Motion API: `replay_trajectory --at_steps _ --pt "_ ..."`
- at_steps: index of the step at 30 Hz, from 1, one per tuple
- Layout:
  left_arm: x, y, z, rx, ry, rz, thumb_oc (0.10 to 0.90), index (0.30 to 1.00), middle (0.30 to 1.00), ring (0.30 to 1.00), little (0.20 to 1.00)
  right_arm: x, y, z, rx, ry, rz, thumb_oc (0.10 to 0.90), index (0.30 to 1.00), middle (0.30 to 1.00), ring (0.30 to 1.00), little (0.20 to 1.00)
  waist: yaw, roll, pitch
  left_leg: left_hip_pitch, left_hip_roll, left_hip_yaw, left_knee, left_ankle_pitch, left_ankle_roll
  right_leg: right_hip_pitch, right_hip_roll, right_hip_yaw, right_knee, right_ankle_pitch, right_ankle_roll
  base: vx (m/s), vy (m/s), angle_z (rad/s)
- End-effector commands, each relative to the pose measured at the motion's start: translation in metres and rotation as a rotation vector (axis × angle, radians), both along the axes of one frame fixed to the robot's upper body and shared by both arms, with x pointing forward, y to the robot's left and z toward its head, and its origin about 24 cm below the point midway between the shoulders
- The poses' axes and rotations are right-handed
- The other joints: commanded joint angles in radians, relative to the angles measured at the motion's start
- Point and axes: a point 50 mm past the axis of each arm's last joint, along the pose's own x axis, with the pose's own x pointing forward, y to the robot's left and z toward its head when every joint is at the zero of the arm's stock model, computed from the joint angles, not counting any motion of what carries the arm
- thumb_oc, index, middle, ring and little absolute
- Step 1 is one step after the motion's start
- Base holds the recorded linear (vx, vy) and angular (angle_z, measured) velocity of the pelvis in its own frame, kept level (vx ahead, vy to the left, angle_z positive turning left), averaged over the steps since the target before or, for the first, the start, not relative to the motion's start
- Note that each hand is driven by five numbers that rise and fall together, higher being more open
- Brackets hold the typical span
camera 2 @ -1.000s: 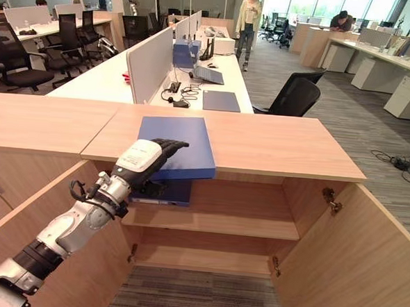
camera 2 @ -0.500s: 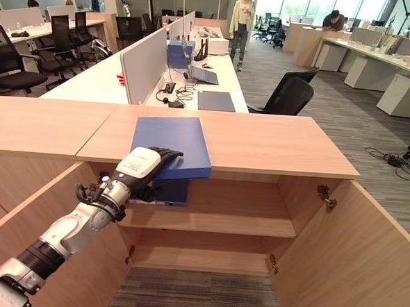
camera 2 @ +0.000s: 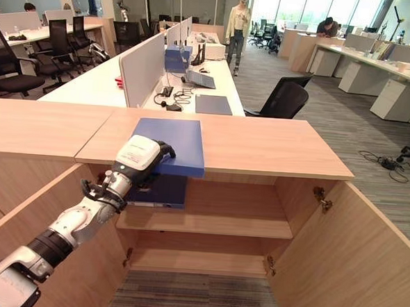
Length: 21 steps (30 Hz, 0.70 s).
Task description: Put the empty folder in the office cabinet
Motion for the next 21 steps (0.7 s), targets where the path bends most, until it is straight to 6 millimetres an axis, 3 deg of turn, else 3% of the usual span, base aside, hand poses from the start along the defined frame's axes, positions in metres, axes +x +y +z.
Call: replay_trajectory --at_steps 1,9,13,14,15,16,17,21 --pt "0.030 0.000 0.055 0.036 -0.214 0.023 0.400 0.300 0.300 0.300 0.300 -0.011 -0.002 -0.003 -0.046 0.029 0.063 0.800 0.900 0.900 0.900 0.900 -0.020 0.009 0.021 0.017 -0.035 0.073 -0.003 -0.085 -0.010 0.105 -0.009 -0.009 0.002 -0.129 0.087 0.02 -0.005 -0.06" --pt "0.031 0.001 0.055 0.007 -0.239 0.044 0.400 0.300 0.300 0.300 0.300 -0.009 -0.002 -0.002 -0.060 0.020 0.049 0.800 0.900 0.900 0.900 0.900 -0.022 0.007 0.020 0.019 -0.036 0.071 -0.003 -0.085 -0.009 0.105 -0.008 -0.007 0.002 -0.129 0.086 0.00 0.000 -0.01" --pt "0.024 -0.013 0.066 -0.085 -0.237 -0.042 0.400 0.300 0.300 0.300 0.300 -0.009 -0.004 -0.002 -0.058 0.016 0.027 0.800 0.900 0.900 0.900 0.900 -0.017 0.005 0.024 0.015 -0.037 0.066 -0.003 -0.084 -0.009 0.104 -0.006 -0.011 0.002 -0.128 0.085 0.00 0.000 0.00" --pt "0.019 -0.019 0.073 -0.131 -0.231 -0.091 0.400 0.300 0.300 0.300 0.300 -0.008 -0.004 -0.002 -0.058 0.013 0.018 0.800 0.900 0.900 0.900 0.900 -0.016 0.005 0.026 0.014 -0.037 0.064 -0.003 -0.084 -0.008 0.103 -0.006 -0.013 0.002 -0.128 0.085 0.03 0.000 0.04" --pt "-0.002 -0.032 0.086 -0.367 -0.153 -0.236 0.400 0.300 0.300 0.300 0.300 -0.003 -0.006 0.000 -0.054 -0.008 -0.004 0.800 0.900 0.900 0.900 0.900 -0.006 0.001 0.033 0.010 -0.037 0.059 -0.003 -0.081 -0.007 0.100 -0.008 -0.015 0.002 -0.126 0.084 0.02 0.000 0.04" --pt "-0.004 -0.030 0.087 -0.373 -0.146 -0.235 0.400 0.300 0.300 0.300 0.300 -0.003 -0.007 0.000 -0.057 -0.006 -0.002 0.800 0.900 0.900 0.900 0.900 -0.008 0.004 0.032 0.011 -0.037 0.059 -0.003 -0.081 -0.007 0.101 -0.008 -0.015 0.002 -0.126 0.084 0.02 0.002 0.06" --pt "-0.014 -0.032 0.092 -0.503 -0.113 -0.299 0.400 0.300 0.300 0.300 0.300 -0.001 -0.007 0.001 -0.057 -0.015 -0.012 0.800 0.900 0.900 0.900 0.900 -0.002 0.002 0.036 0.008 -0.037 0.057 -0.003 -0.079 -0.007 0.100 -0.009 -0.017 0.002 -0.124 0.084 0.00 0.000 0.00" --pt "-0.069 -0.036 0.113 -0.903 0.133 -0.710 0.400 0.300 0.300 0.300 0.300 0.014 -0.009 0.005 -0.032 -0.067 0.019 0.800 0.900 0.900 0.900 0.900 0.012 0.012 0.042 0.001 -0.039 0.055 -0.003 -0.077 -0.006 0.092 -0.011 -0.021 0.002 -0.116 0.084 0.01 0.013 0.03"
